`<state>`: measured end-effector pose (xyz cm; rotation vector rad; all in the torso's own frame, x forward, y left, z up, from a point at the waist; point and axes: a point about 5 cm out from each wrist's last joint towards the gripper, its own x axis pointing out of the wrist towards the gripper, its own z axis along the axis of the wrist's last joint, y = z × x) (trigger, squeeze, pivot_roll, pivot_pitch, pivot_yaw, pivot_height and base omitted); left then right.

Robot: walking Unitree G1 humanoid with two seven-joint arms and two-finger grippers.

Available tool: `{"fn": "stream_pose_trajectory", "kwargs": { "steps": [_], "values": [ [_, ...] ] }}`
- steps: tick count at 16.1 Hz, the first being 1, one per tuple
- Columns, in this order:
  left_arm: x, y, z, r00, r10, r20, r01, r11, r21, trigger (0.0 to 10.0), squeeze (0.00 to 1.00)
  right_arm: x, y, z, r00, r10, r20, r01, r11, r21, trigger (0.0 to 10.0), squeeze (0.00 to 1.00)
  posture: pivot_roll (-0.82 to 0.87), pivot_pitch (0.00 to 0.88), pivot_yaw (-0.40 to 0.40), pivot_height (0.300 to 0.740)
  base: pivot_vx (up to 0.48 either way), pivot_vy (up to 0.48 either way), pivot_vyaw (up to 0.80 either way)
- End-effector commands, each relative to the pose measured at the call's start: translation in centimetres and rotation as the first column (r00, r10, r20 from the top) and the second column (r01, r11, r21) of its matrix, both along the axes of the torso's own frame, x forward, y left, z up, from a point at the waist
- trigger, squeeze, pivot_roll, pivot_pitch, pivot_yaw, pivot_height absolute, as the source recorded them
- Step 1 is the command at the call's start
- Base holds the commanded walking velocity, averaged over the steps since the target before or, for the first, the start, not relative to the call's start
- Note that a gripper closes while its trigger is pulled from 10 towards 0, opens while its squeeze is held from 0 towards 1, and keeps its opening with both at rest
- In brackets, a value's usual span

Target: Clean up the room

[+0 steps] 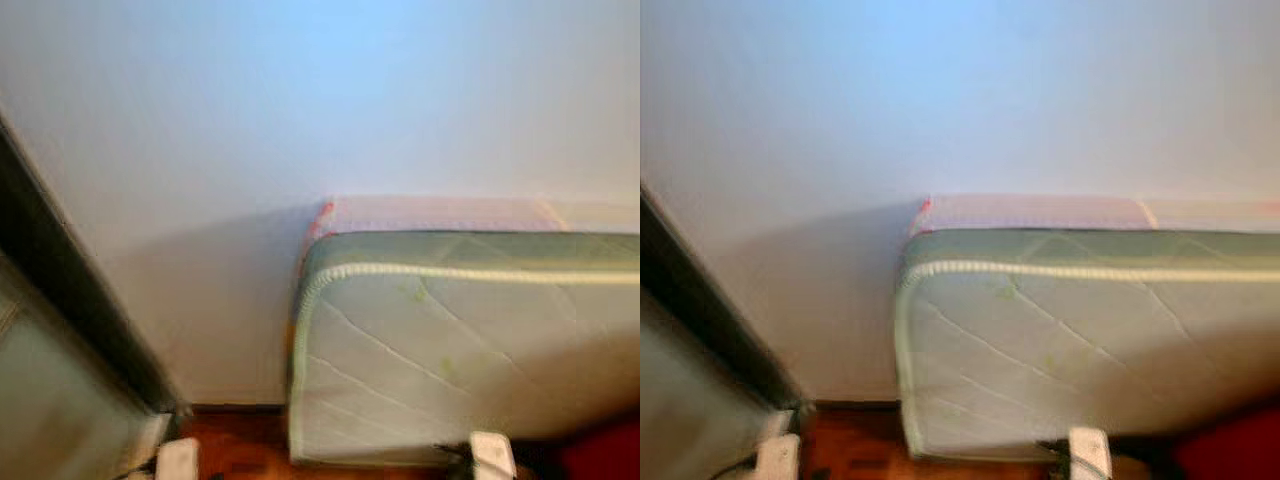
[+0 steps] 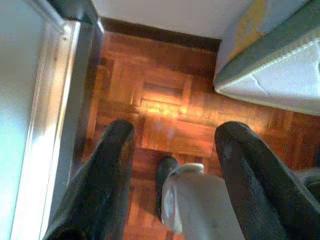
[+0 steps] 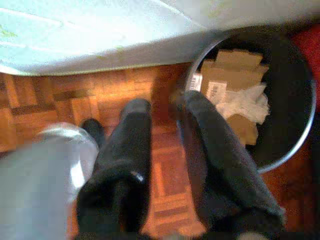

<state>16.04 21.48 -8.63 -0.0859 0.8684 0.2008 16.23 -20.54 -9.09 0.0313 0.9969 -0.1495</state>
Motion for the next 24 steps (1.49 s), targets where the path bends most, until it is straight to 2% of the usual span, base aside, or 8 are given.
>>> {"fn": "stream_pose_trajectory", "kwargs": {
  "steps": [1, 14, 24],
  "values": [
    [4.13, -1.93, 1.22, 0.997, -0.073, -0.035, 0.072, 0.997, -0.025, 10.0, 0.00, 2.26, -6.09, 2.71, 0.999, -0.011, 0.040, 0.008, 0.997, 0.083, 10.0, 0.00, 0.01, 0.000, -0.029, 0.740, 0.000, 0.000, -0.78],
    [3.90, -1.93, 1.10, 0.996, -0.077, -0.040, 0.076, 0.997, -0.026, 10.0, 0.00, 2.04, -6.04, 2.60, 0.999, -0.002, 0.036, -0.001, 0.997, 0.083, 10.0, 0.00, 0.01, 0.000, -0.022, 0.740, 0.000, 0.000, -0.77],
    [4.17, -1.79, 1.26, 0.996, -0.085, -0.039, 0.085, 0.996, 0.002, 10.0, 0.00, 2.41, -6.02, 2.79, 0.997, -0.041, 0.072, 0.034, 0.994, 0.100, 10.0, 0.00, 0.01, 0.000, -0.026, 0.740, 0.000, 0.000, -0.07]
  ]
}}
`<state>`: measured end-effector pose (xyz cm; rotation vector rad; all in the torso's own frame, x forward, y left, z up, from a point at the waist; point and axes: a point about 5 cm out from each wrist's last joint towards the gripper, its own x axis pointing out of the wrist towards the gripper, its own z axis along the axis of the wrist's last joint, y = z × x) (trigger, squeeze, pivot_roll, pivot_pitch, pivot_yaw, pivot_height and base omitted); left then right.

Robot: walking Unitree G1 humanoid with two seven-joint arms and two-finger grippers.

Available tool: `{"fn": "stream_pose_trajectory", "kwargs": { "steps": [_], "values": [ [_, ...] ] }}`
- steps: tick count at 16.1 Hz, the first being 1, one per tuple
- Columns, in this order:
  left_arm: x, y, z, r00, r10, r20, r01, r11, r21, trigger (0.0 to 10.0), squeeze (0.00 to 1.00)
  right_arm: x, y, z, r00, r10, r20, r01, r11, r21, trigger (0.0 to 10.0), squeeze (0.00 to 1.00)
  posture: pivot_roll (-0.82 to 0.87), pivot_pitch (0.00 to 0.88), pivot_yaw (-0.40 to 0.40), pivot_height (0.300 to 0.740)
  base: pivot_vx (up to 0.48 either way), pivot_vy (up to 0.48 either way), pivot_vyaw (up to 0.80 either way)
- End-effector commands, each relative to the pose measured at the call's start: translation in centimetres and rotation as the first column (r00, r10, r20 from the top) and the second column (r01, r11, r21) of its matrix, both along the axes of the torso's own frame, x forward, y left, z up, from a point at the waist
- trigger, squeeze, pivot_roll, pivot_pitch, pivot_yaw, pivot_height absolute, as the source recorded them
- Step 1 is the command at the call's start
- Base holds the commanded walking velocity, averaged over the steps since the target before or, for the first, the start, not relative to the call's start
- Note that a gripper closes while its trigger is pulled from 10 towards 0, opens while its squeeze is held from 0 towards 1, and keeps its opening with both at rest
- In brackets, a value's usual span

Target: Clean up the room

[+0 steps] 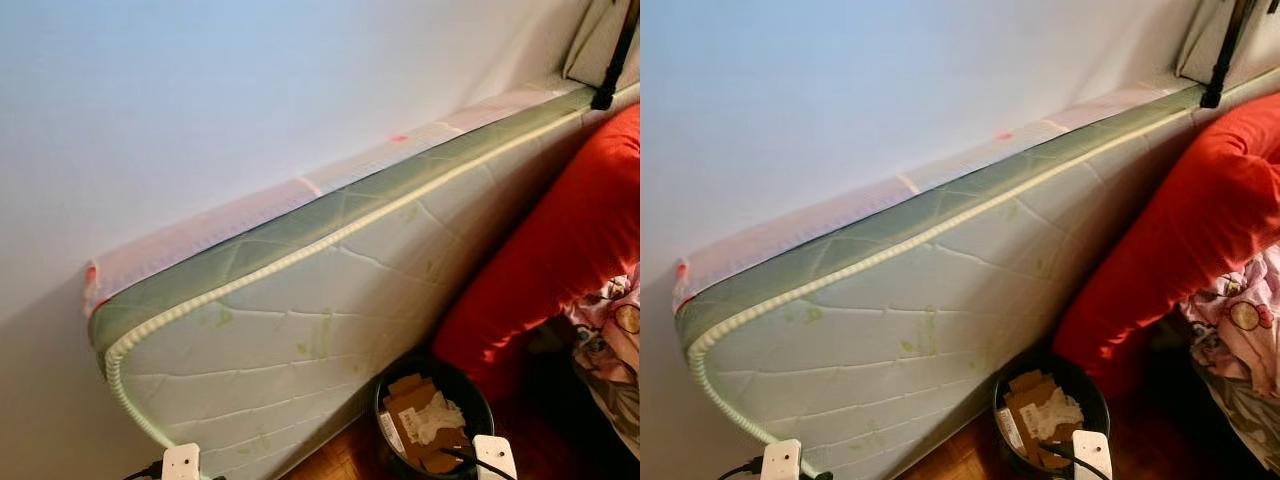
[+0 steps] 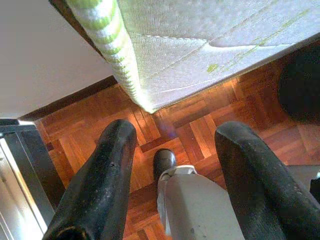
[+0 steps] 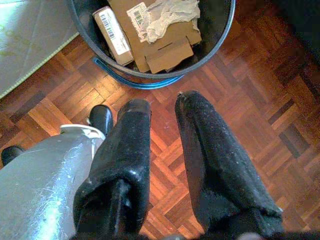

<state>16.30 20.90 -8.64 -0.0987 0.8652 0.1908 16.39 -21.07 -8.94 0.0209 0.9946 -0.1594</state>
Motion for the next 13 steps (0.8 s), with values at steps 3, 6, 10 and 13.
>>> {"fn": "stream_pose_trajectory", "kwargs": {
  "steps": [3, 6, 10, 13],
  "values": [
    [3.93, -1.20, 1.28, 0.996, -0.082, -0.044, 0.083, 0.996, 0.017, 10.0, 0.00, 2.27, -5.46, 2.64, 0.998, -0.018, 0.064, 0.011, 0.994, 0.110, 10.0, 0.00, 0.01, 0.000, -0.026, 0.740, 0.000, 0.000, -0.74],
    [3.93, -1.20, 1.28, 0.996, -0.082, -0.044, 0.083, 0.996, 0.018, 10.0, 0.00, 2.36, -5.48, 2.71, 0.997, -0.018, 0.076, 0.009, 0.994, 0.107, 10.0, 0.00, 0.01, 0.000, -0.026, 0.740, 0.000, 0.000, -0.47],
    [3.95, -1.19, 1.29, 0.996, -0.083, -0.043, 0.084, 0.996, 0.017, 10.0, 0.00, 2.37, -5.47, 2.71, 0.996, -0.027, 0.080, 0.018, 0.994, 0.111, 10.0, 0.00, 0.01, 0.000, -0.025, 0.740, 0.000, 0.000, 0.00],
    [3.95, -1.19, 1.30, 0.996, -0.083, -0.042, 0.084, 0.996, 0.017, 10.0, 0.00, 2.33, -5.47, 2.68, 0.997, -0.022, 0.073, 0.014, 0.994, 0.110, 10.0, 0.00, 0.01, 0.000, -0.025, 0.740, 0.000, 0.000, 0.00]
  ]
}}
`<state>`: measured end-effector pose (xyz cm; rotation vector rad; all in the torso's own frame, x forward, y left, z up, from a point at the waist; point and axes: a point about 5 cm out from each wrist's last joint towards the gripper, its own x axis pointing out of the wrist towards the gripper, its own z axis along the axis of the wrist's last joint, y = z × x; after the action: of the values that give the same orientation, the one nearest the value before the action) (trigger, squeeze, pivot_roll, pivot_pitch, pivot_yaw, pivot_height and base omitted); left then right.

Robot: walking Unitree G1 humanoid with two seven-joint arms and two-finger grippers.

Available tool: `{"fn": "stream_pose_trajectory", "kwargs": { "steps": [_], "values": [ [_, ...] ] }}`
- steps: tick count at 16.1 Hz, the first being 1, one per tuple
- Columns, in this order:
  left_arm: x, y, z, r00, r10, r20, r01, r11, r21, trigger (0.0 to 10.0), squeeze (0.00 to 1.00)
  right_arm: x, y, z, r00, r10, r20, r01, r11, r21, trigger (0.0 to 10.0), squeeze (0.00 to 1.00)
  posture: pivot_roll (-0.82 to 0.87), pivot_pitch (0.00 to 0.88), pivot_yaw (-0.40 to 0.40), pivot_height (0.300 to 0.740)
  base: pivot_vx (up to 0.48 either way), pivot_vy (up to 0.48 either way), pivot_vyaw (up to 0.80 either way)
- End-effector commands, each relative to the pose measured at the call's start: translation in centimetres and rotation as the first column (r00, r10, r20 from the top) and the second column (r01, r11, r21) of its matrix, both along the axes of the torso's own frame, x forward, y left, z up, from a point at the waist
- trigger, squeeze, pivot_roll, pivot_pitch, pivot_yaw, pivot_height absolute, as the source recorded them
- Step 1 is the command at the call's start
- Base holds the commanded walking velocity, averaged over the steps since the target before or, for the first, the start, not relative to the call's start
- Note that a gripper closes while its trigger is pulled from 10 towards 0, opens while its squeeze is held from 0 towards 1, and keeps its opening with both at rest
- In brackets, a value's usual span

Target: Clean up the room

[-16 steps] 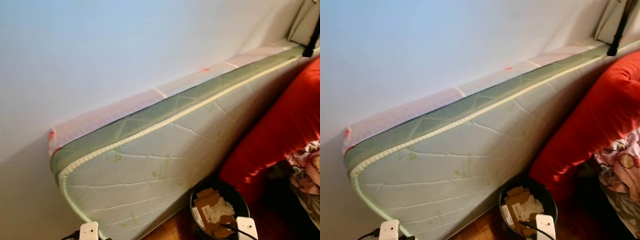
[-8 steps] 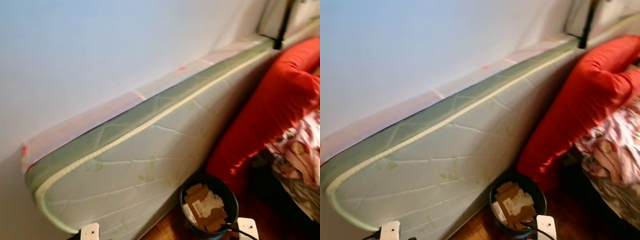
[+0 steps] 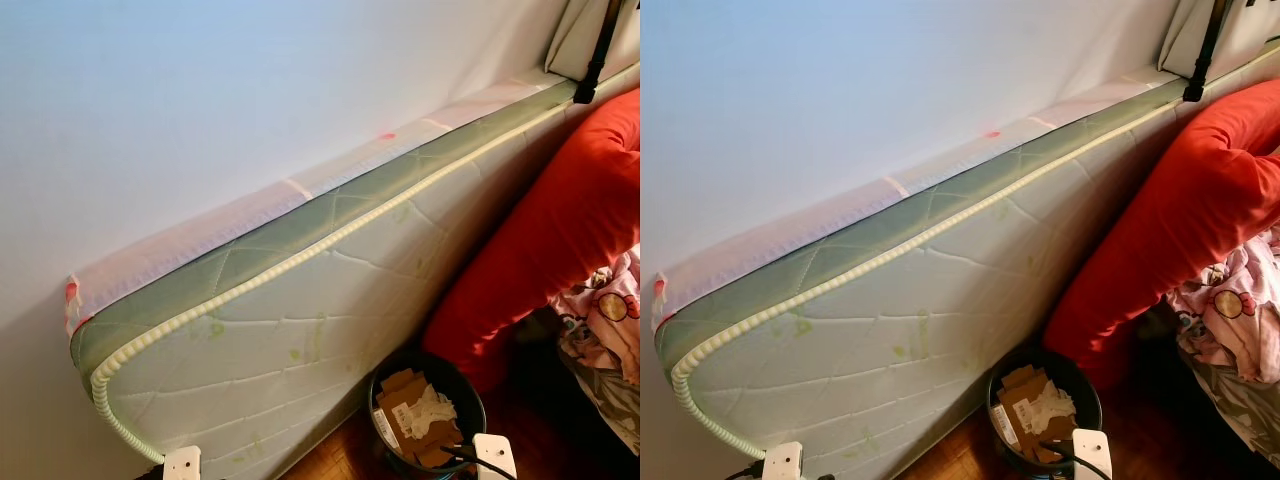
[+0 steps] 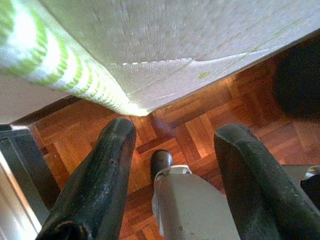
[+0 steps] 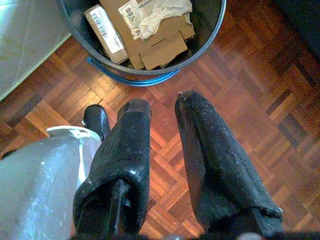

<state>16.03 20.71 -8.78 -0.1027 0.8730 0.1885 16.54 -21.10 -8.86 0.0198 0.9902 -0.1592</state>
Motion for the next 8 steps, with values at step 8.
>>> {"fn": "stream_pose_trajectory", "kwargs": {
  "steps": [8],
  "values": [
    [4.13, -1.07, 1.39, 0.995, -0.095, -0.036, 0.096, 0.995, 0.026, 10.0, 0.00, 2.10, -5.48, 2.60, 0.997, -0.028, 0.077, 0.019, 0.994, 0.112, 10.0, 0.00, 0.01, 0.000, -0.024, 0.740, 0.000, -0.031, -0.18]
  ]
}}
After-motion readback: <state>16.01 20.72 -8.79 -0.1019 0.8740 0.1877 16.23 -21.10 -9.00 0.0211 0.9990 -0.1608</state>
